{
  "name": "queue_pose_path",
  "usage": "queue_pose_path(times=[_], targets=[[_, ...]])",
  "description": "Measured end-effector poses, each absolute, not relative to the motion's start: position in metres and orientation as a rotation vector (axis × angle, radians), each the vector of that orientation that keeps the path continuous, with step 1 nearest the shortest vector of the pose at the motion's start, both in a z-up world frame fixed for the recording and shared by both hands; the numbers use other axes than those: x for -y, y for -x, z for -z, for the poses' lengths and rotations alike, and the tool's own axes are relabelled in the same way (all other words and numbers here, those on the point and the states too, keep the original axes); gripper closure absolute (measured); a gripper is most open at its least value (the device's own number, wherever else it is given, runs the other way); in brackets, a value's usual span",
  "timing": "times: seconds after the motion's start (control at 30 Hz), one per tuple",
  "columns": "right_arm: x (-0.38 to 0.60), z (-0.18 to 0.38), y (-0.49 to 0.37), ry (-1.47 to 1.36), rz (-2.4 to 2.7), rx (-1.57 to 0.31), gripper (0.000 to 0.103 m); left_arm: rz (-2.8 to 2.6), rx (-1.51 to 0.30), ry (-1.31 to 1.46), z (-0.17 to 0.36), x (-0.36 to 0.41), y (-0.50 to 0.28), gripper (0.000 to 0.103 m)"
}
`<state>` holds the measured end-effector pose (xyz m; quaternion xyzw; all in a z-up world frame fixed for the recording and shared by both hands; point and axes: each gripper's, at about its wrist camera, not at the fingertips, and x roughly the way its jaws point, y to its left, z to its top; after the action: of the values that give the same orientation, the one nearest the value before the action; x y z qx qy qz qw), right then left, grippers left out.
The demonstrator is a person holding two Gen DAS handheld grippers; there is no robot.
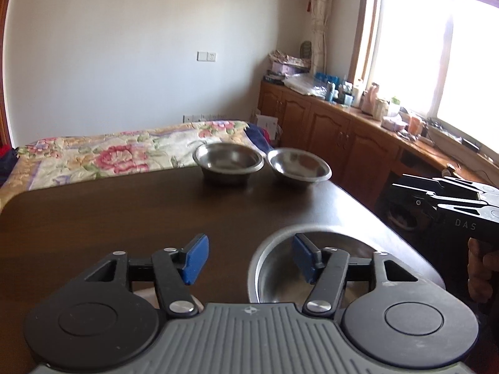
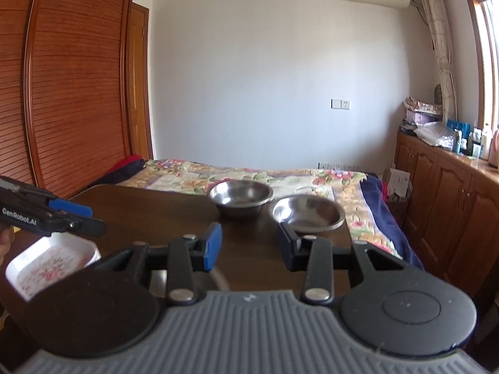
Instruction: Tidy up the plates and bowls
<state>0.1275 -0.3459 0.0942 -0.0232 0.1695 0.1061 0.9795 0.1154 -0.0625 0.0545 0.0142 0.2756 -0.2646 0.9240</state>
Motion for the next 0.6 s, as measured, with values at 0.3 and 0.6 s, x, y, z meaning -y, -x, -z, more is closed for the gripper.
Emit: queue_pose_path(times=[0.3,0.6], targets=[[0.353,-0.100,-0.178,0.089,-0.246,-0.358,0.062,0.508,-0.529,-0.045,-0.069,0.073,-0.159,0.023],[0.346,-0.108,-0.221,0.134,-0.308,-0.396,0.062,0.462,-0.526,-0.070,-0.077,0.083,-0.192,0.022]])
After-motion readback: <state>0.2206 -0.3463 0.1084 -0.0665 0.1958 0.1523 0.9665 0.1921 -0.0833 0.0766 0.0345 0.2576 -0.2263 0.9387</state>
